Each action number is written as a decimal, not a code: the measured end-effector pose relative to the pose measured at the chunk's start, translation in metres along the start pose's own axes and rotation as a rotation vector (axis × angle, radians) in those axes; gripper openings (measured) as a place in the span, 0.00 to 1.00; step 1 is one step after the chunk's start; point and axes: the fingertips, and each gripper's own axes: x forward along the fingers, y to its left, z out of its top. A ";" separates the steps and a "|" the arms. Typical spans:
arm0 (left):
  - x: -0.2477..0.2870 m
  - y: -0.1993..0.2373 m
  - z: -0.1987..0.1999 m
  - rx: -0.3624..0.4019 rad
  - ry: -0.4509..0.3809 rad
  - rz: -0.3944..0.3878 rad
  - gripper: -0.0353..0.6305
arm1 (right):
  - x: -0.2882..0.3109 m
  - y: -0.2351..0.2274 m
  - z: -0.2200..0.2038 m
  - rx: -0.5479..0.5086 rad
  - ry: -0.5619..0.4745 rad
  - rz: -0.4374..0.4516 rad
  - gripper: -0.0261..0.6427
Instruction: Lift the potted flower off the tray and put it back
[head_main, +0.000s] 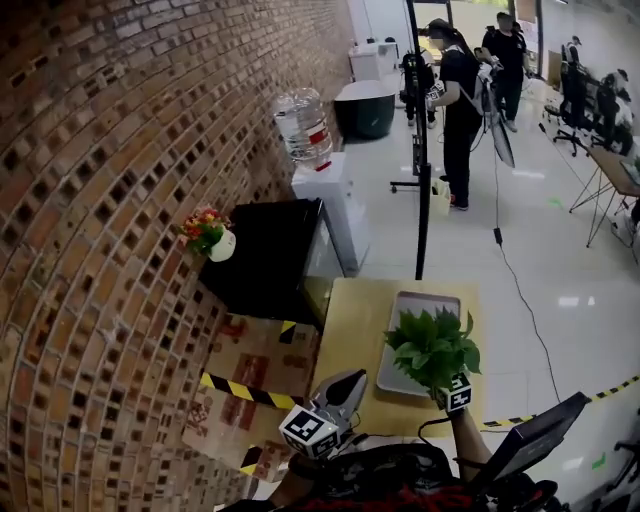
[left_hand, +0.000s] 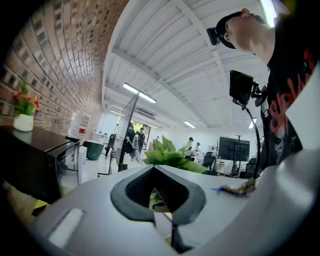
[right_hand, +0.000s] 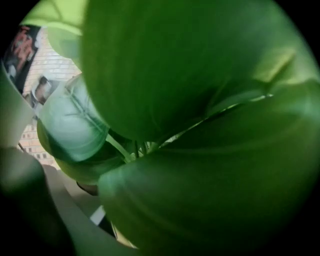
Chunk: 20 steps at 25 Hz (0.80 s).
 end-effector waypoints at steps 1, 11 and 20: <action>-0.008 0.004 -0.002 0.001 -0.001 0.033 0.06 | 0.012 -0.006 -0.020 0.051 0.016 0.016 0.88; -0.060 0.011 0.000 -0.050 -0.010 0.271 0.06 | 0.085 -0.053 -0.131 0.082 0.269 -0.063 0.88; -0.037 0.004 0.010 -0.040 -0.013 0.204 0.06 | 0.096 -0.049 -0.137 0.111 0.340 -0.045 0.86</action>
